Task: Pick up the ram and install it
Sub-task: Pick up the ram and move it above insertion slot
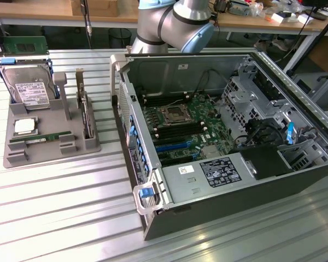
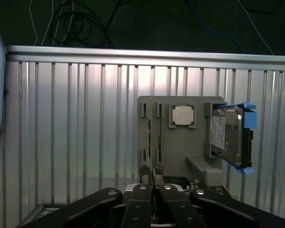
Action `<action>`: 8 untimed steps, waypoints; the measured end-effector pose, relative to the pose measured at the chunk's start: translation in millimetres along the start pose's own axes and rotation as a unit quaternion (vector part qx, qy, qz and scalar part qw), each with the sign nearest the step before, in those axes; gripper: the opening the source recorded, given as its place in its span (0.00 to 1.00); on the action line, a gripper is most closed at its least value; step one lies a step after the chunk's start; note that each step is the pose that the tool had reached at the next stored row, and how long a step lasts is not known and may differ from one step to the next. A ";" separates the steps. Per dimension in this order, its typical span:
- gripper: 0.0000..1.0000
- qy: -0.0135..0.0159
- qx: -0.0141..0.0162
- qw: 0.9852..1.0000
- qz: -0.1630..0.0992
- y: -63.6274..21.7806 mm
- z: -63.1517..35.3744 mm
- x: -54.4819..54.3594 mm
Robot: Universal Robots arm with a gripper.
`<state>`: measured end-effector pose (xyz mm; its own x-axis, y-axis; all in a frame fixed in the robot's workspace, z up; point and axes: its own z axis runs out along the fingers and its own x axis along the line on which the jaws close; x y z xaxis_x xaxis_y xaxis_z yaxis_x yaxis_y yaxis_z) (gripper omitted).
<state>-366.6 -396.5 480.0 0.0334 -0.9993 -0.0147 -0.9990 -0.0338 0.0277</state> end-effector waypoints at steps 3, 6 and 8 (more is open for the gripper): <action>0.12 0.000 0.000 1.000 0.000 0.1 -2.0 -0.1; 0.12 0.000 -0.002 1.000 0.000 -0.7 -0.7 0.2; 0.12 0.000 -0.004 1.000 0.000 -2.0 1.7 0.6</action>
<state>-364.6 -397.0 478.3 0.0333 -0.9993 -0.0155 -0.9988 -0.0338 0.0365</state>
